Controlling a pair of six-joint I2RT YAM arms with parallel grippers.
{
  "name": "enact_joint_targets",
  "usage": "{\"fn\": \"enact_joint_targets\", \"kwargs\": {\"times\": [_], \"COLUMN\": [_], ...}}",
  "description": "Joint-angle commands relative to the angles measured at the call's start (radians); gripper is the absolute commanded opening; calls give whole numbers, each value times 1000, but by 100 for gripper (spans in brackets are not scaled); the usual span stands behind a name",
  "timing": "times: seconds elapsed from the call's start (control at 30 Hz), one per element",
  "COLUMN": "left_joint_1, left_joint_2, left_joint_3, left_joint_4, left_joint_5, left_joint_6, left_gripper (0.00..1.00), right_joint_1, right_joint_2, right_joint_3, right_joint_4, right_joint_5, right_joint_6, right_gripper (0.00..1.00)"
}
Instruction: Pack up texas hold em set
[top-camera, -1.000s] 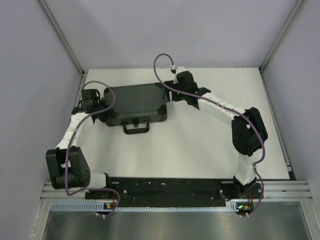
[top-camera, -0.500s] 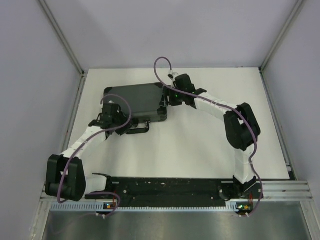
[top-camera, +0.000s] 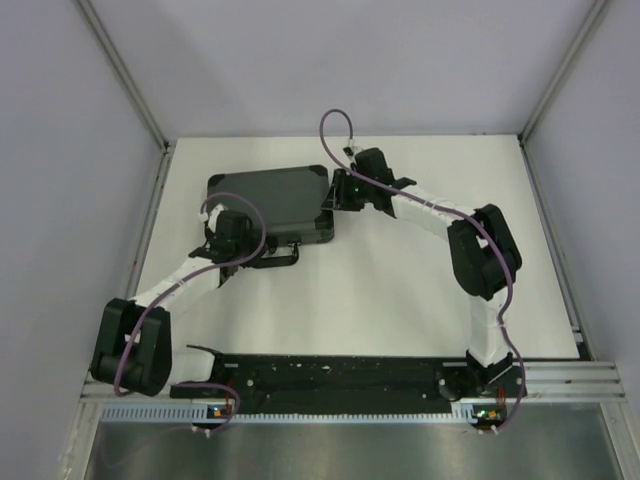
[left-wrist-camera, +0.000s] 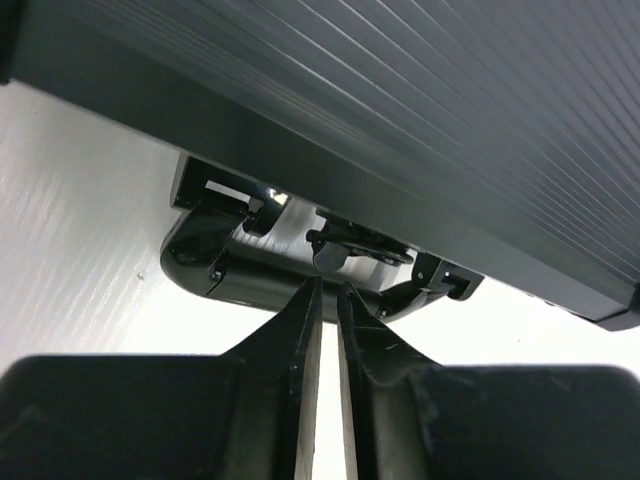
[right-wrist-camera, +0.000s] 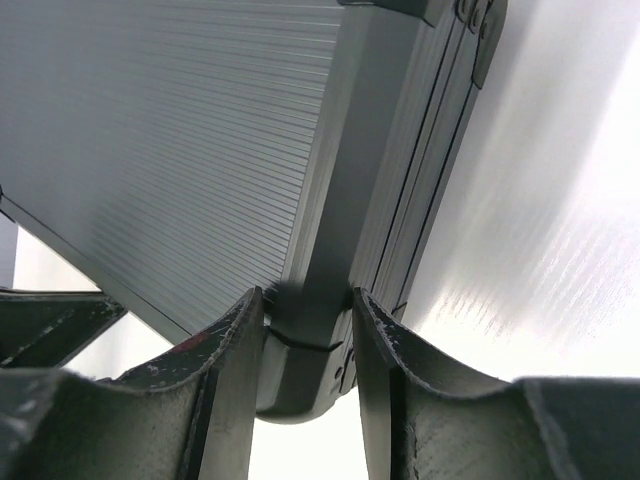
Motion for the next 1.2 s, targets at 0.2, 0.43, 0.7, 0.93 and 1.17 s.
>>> {"fn": "enact_joint_targets", "kwargs": {"times": [0.2,0.43,0.7,0.93,1.17], "left_joint_1": [-29,-33,-46,-50,-67], "left_joint_2": [86,106,164,184,204], "left_joint_3": [-5,-22,-23,-80,-108], "left_joint_4": [93,136,182,323,371], "left_joint_5": [-64,-79,-88,-124,-136], "left_joint_6": [-9,-9,-32,-44,-52], "left_gripper": [12,12,9,6,4], "right_joint_1": [70,92,92,92,78], "right_joint_2": [-27,-36,-37,-24,12], "right_joint_3": [-116,-129,-118,0,195], "right_joint_4": [-55,-61,-77,-141,-192], "right_joint_5": [36,74,94,134,235], "right_joint_6": [80,98,103,58,20], "right_gripper": [36,36,36,42,59]}}
